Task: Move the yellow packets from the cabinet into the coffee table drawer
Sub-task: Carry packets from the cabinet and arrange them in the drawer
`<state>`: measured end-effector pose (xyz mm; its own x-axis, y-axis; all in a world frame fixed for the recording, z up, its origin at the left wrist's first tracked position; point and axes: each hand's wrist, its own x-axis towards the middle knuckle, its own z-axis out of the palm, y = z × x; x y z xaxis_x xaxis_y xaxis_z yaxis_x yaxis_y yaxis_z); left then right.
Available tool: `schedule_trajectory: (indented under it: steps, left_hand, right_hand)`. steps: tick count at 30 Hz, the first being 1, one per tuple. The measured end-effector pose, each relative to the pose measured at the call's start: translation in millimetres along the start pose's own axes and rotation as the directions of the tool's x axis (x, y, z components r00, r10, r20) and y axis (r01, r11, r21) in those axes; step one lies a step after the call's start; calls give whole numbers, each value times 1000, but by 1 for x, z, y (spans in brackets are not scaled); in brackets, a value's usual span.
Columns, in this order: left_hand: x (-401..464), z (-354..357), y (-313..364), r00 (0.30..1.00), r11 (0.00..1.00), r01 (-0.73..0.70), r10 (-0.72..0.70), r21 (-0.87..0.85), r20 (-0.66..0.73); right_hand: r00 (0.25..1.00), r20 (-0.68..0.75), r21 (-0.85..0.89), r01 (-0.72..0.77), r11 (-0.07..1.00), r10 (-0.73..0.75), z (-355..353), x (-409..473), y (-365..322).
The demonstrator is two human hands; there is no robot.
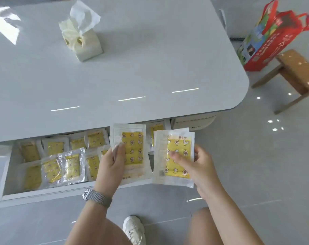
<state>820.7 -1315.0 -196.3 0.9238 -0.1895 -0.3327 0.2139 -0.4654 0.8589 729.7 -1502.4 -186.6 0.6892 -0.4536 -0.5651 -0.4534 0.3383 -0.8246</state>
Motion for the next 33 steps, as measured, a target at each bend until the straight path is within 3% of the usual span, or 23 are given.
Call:
schedule_trajectory:
  steps: [6, 9, 12, 16, 22, 26, 29, 33]
  left_hand:
    - [57, 6, -62, 986, 980, -85, 109, 181, -128]
    - [58, 4, -71, 980, 964, -130, 160, 231, -120]
    - [57, -1, -70, 985, 983, -146, 155, 114, -73]
    - [60, 3, -66, 999, 998, 47, -46, -37, 4]
    - [65, 18, -63, 992, 988, 82, -67, -133, 110]
    - [62, 24, -66, 970, 980, 142, -110, -140, 217]
    - [58, 29, -65, 925, 958, 189, -100, -215, 367]
    - [59, 34, -63, 925, 931, 183, -54, -317, 375]
  right_hand:
    - [972, 203, -28, 124, 992, -115, 39, 68, 66]
    - [949, 246, -35, 213, 976, -198, 40, 80, 79]
    - [938, 236, -32, 268, 963, -254, 38, 81, 81]
    - [930, 199, -111, 334, 936, -309, 37, 78, 80]
    - [896, 124, 96, 416, 904, -426, 32, 82, 85]
    - [913, 145, 198, 351, 915, -381, 31, 79, 85]
    - [926, 230, 46, 298, 953, -301, 35, 77, 86]
    - [939, 189, -50, 303, 952, -289, 41, 77, 88]
